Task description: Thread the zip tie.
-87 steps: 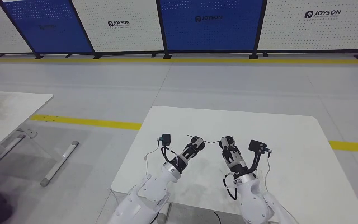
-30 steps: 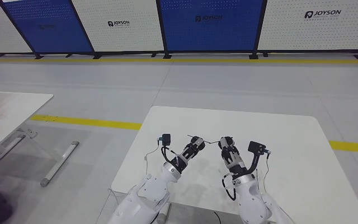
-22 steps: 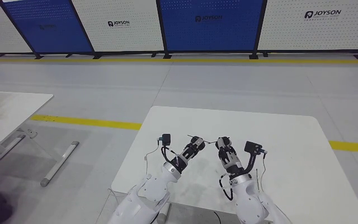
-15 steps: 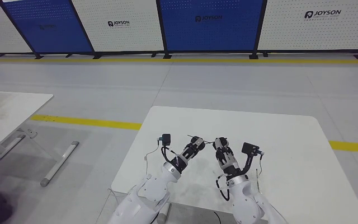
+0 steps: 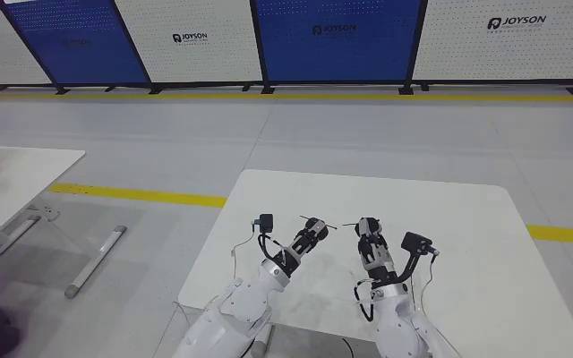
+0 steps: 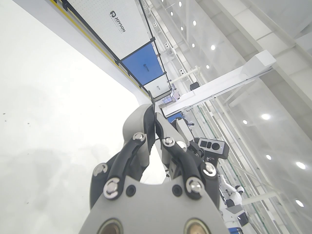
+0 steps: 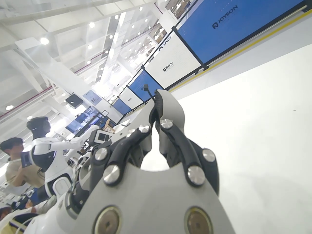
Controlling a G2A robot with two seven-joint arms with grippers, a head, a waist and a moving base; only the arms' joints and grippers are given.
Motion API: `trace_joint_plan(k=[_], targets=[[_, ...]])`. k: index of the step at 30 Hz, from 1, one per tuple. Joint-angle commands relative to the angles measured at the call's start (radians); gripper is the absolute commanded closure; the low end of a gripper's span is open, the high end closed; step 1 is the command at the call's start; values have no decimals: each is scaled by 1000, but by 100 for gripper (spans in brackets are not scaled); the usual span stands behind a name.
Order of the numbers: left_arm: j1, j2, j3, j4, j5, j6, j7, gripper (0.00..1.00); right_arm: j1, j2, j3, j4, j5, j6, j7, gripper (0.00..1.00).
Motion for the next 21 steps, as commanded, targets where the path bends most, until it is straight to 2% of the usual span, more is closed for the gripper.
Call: trace_joint_plan(k=[1,9,12,15,18,21], targets=[[0,0,0,0,0,0,0,100,0,0,0,0,0,0,0,100],[0,0,0,0,0,0,0,100,1,-8,-15,18,-86,52,-35,100],[0,0,0,0,0,0,0,100,4,-12,-20,24,-93,55,-39,100],[-5,-3,2,3,48,-5,65,100,6,-15,-22,25,-101,54,-37,100],[-7,-8,18,11,134,-27,163,100,6,-16,-22,24,-102,52,-37,100],[-8,-11,30,18,151,-31,183,100,6,-16,-22,24,-102,52,-37,100]])
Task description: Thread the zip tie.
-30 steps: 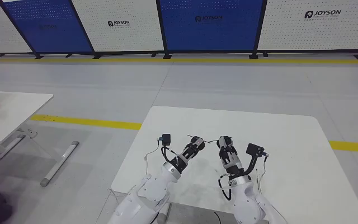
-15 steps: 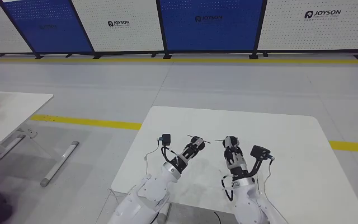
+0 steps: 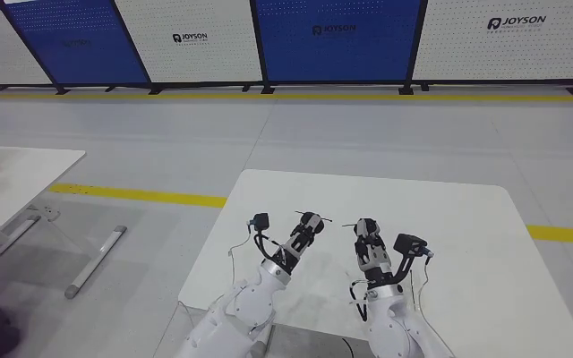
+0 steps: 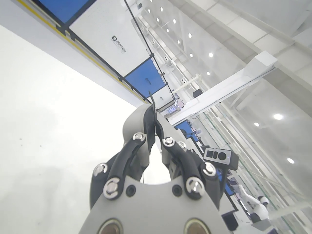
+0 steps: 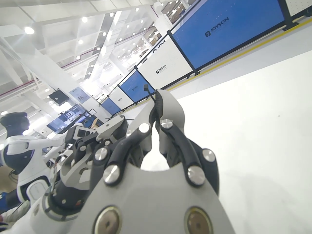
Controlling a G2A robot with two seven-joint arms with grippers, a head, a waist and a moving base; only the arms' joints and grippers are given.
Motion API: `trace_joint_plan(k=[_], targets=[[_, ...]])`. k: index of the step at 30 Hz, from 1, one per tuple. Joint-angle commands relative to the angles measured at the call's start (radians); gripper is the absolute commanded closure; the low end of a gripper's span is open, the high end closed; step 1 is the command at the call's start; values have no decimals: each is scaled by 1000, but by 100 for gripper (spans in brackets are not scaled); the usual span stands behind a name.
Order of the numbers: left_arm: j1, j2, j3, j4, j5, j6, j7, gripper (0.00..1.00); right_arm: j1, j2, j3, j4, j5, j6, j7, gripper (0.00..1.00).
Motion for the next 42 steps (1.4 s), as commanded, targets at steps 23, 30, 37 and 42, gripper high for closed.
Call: trace_joint_plan(k=[23,30,37,42], targets=[[3,3,-25,-25,-152,36,-126,100,-2,-5,10,-5,11,-28,19,100],[3,3,-25,-25,-152,36,-126,100,-6,-7,9,-12,4,-31,16,100],[3,3,-25,-25,-152,36,-126,100,1,-17,-7,1,-20,-24,-8,100],[3,3,-25,-25,-152,36,-126,100,9,-23,-10,12,-24,-22,-13,100]])
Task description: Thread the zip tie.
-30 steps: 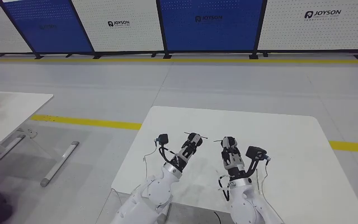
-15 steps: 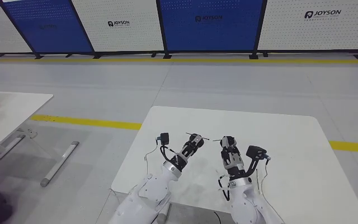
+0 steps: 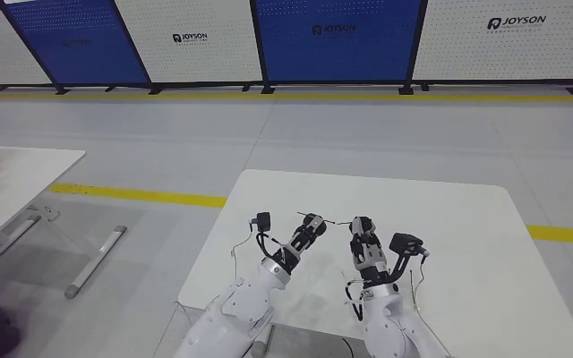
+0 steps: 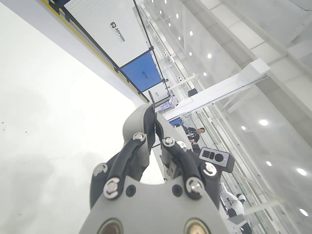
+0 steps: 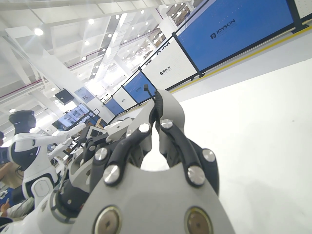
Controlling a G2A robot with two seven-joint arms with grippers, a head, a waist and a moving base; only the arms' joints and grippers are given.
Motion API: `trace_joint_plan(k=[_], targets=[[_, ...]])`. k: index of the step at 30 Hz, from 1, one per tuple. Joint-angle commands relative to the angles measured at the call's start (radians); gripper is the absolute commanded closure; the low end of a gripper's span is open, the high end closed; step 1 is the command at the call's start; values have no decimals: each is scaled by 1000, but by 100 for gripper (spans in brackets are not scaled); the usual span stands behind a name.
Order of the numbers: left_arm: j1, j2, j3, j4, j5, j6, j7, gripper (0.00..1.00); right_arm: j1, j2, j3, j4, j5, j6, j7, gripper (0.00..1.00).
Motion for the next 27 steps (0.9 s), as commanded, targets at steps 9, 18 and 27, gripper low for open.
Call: trace_joint_plan(k=[9,18,27], targets=[[0,0,0,0,0,0,0,100,5,-10,-2,9,-4,-6,2,100],[0,0,0,0,0,0,0,100,6,-17,1,18,-12,-3,6,100],[0,0,0,0,0,0,0,100,6,-26,2,26,-10,-4,-7,100]])
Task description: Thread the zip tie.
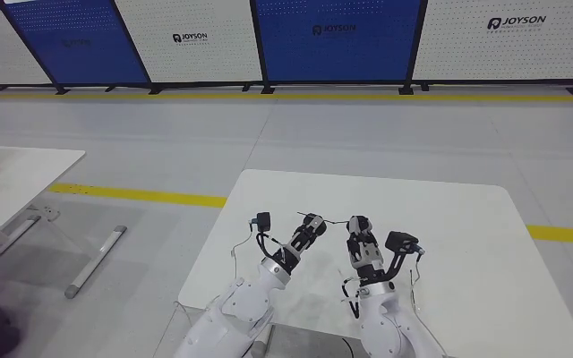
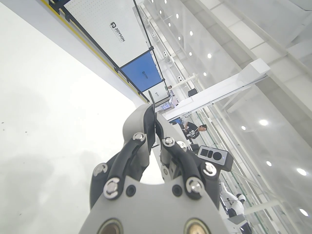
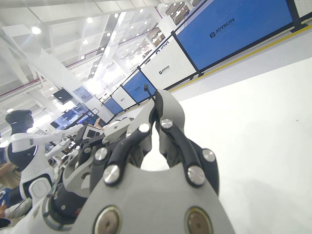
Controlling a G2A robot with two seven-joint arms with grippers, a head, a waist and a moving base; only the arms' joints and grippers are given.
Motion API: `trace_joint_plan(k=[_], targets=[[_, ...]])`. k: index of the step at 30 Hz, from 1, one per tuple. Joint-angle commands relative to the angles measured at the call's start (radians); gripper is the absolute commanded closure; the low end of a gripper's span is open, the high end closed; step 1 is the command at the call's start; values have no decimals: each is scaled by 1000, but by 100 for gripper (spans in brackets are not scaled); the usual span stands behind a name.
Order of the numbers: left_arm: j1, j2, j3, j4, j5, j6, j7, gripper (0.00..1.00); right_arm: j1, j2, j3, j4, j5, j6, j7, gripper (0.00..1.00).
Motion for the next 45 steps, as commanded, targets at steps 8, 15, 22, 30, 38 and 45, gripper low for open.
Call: trace_joint_plan(k=[8,15,22,30,38,45], targets=[[0,0,0,0,0,0,0,100,-20,-3,14,-14,-9,-11,-11,100],[0,0,0,0,0,0,0,100,-22,-7,16,-14,-13,-15,-5,100],[0,0,0,0,0,0,0,100,-22,-12,16,-9,-18,-16,-3,100],[0,0,0,0,0,0,0,100,-12,-19,14,10,-18,-11,1,100],[0,0,0,0,0,0,0,100,-4,-27,16,34,1,-38,-21,100],[0,0,0,0,0,0,0,100,11,-36,11,76,15,-54,-48,100]])
